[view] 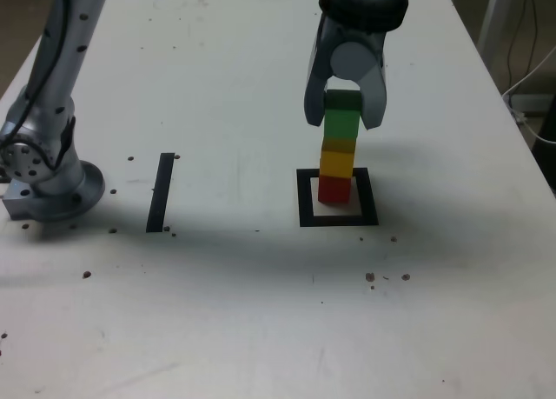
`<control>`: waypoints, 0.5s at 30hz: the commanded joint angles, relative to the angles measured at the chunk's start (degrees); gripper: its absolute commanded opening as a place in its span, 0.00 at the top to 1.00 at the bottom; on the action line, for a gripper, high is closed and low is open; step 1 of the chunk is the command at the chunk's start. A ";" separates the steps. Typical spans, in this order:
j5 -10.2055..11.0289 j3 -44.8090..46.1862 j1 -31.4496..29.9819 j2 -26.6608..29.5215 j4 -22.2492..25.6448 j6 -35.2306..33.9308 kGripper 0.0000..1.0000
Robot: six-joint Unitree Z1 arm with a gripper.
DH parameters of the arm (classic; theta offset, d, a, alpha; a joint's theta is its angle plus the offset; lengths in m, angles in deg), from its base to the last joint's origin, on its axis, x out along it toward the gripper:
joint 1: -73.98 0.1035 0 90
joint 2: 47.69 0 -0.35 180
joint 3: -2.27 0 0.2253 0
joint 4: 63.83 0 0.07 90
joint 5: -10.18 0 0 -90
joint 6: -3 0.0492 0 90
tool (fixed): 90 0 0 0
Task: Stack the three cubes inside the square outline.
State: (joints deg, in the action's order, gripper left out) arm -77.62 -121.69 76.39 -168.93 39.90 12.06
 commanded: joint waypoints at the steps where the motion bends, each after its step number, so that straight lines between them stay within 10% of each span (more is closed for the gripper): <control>1: -0.28 0.35 -0.12 -0.56 0.50 -0.10 0.78; 11: -0.86 0.67 -0.12 -1.50 0.17 -0.05 0.77; 15: -0.86 0.75 -0.12 -1.73 0.01 0.26 0.51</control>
State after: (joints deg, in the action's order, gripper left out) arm -78.39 -121.07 76.38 -170.34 39.46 12.17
